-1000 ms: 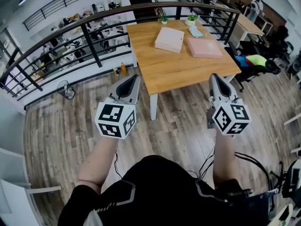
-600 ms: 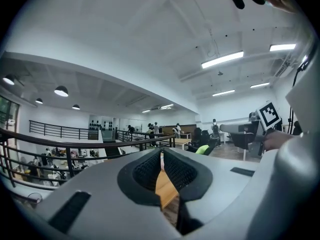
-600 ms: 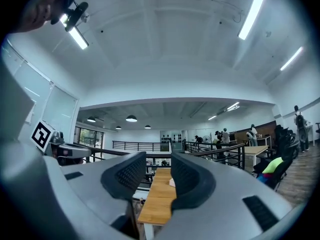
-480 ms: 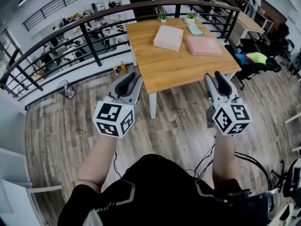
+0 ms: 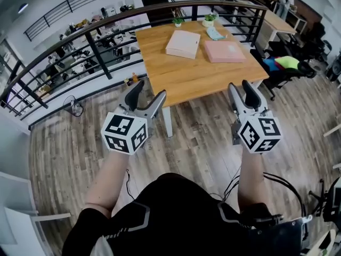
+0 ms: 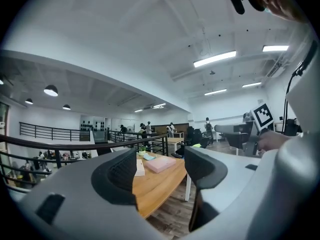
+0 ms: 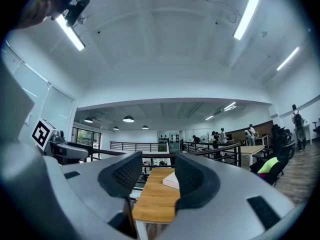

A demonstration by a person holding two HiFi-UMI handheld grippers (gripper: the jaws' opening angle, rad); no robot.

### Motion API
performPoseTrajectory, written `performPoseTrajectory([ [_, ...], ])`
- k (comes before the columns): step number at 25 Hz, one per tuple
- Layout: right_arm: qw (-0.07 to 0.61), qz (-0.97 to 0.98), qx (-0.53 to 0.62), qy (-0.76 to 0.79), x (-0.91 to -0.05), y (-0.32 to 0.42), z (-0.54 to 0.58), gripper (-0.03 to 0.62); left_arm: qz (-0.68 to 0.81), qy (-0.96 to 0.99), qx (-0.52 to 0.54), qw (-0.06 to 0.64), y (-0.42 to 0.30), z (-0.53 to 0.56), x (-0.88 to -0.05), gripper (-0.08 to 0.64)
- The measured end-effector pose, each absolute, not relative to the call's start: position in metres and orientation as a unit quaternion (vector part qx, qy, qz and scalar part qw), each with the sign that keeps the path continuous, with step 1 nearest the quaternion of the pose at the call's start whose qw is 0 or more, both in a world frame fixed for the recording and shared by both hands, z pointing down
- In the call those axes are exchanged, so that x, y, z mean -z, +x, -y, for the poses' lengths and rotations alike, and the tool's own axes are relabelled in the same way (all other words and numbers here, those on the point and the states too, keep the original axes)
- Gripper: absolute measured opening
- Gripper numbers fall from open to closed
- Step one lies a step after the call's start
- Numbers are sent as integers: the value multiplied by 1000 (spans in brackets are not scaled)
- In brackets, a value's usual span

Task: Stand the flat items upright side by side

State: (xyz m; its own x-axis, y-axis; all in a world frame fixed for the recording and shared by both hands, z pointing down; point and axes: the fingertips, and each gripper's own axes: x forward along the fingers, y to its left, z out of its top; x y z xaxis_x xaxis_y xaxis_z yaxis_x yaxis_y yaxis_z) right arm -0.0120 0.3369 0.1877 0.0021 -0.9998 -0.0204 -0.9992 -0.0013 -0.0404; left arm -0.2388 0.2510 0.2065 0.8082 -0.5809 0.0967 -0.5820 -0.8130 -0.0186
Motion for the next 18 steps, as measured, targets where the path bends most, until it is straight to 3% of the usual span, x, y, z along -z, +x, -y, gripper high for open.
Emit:
performPoseTrajectory([
  [5, 6, -719, 5, -695, -195, 8, -340, 264, 307, 950, -55, 9, -211, -256, -212, 301],
  [11, 3, -728, 10, -686, -204, 29, -335, 275, 323, 945, -57, 10, -195, -251, -218, 302],
  [18, -5, -731, 13, -683, -216, 45, -311, 338, 324, 943, -77, 9, -188, -223, -230, 302],
])
